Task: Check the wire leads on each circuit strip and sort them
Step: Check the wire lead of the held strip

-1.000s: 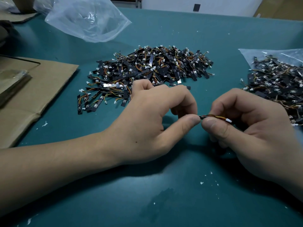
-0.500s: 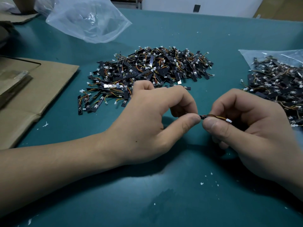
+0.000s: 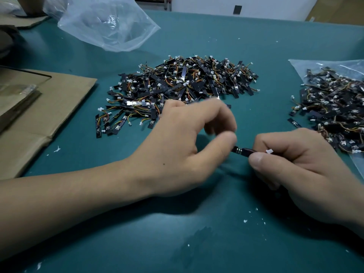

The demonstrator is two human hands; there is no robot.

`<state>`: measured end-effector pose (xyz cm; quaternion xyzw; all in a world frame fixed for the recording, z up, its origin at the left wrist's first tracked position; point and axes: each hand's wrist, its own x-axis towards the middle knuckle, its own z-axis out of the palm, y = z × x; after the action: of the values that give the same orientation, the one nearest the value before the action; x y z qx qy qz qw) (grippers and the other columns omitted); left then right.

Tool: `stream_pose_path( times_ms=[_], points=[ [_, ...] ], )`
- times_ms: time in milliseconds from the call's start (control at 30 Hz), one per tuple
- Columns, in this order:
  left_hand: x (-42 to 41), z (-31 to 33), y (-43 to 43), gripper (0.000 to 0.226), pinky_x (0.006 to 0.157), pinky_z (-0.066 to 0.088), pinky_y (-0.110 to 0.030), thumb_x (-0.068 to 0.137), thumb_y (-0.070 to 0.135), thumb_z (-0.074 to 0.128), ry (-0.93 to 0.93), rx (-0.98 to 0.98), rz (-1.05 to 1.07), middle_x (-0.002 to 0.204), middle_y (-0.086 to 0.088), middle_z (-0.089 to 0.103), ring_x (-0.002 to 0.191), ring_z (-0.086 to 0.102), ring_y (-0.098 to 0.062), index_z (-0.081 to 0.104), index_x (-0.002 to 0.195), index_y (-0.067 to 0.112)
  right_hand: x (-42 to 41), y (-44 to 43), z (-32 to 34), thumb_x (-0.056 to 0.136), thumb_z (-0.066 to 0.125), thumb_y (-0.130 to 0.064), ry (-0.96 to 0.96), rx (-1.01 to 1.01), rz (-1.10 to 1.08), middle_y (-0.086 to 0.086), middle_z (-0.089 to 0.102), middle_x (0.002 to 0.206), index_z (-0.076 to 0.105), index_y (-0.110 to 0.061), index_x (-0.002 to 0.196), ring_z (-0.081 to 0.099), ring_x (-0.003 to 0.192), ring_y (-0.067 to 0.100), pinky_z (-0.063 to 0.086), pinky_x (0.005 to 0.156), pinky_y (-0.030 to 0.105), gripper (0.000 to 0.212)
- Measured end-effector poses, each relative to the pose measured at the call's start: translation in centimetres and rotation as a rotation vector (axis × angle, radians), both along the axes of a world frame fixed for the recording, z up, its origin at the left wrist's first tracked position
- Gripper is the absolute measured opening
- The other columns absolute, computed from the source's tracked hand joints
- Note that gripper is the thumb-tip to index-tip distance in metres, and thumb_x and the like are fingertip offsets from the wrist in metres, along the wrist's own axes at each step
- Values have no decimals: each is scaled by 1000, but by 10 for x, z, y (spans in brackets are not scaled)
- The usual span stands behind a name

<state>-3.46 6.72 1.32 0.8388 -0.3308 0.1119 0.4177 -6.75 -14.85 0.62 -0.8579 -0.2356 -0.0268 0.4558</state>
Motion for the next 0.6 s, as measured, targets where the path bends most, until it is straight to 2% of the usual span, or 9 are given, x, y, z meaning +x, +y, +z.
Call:
stream_pose_path(
  times_ms=[33,100,167,200,300,400,500,600],
  points=[
    [2,-1,0,11,100,36,-36,91,24,56,19,-2,61,98,13,63,99,57,-7,60,101,21,0,1,0,93,54,-38,-30,40,-25,0,50,48,52,-21,62,44,42,16,34,45,26,36],
    [5,-3,-1,22,105,25,-24,86,27,50,87,34,207,119,11,57,116,45,-11,51,108,25,2,1,-1,98,52,-35,-117,270,-160,1,57,56,62,-23,75,44,42,17,34,44,22,28],
    [6,-5,-3,29,98,16,-20,81,33,47,118,199,297,130,14,45,123,33,-10,45,110,29,6,0,0,100,53,-34,-129,505,-268,-2,64,69,68,-28,102,44,41,15,35,43,15,16],
    [7,-8,-4,31,95,15,-23,81,38,46,95,307,314,132,14,40,125,29,-11,44,111,31,8,1,-1,100,56,-32,-117,521,-293,-2,65,72,68,-29,109,44,41,13,36,43,14,16],
    [5,-13,-6,38,98,17,-33,87,54,39,13,551,333,126,7,35,121,30,-19,46,115,30,9,1,-7,96,63,-30,-56,383,-252,2,68,72,72,-30,105,47,42,12,40,44,18,14],
    [4,-12,-7,45,97,26,-41,90,59,32,-5,643,347,120,4,41,112,35,-23,48,117,27,6,2,-9,93,62,-38,-2,262,-179,2,70,71,73,-27,102,53,44,13,44,45,20,18],
    [5,-11,-7,36,97,31,-42,93,47,33,-15,638,309,118,4,46,110,39,-24,50,119,28,4,2,-8,92,61,-41,6,206,-164,1,70,71,72,-28,100,55,45,13,46,47,20,19],
    [6,-13,-5,28,93,30,-38,91,25,41,-38,565,250,111,7,49,105,40,-22,53,115,31,3,3,-6,91,60,-42,-7,162,-159,-1,70,71,72,-29,98,55,46,12,46,48,19,18]
  ],
)
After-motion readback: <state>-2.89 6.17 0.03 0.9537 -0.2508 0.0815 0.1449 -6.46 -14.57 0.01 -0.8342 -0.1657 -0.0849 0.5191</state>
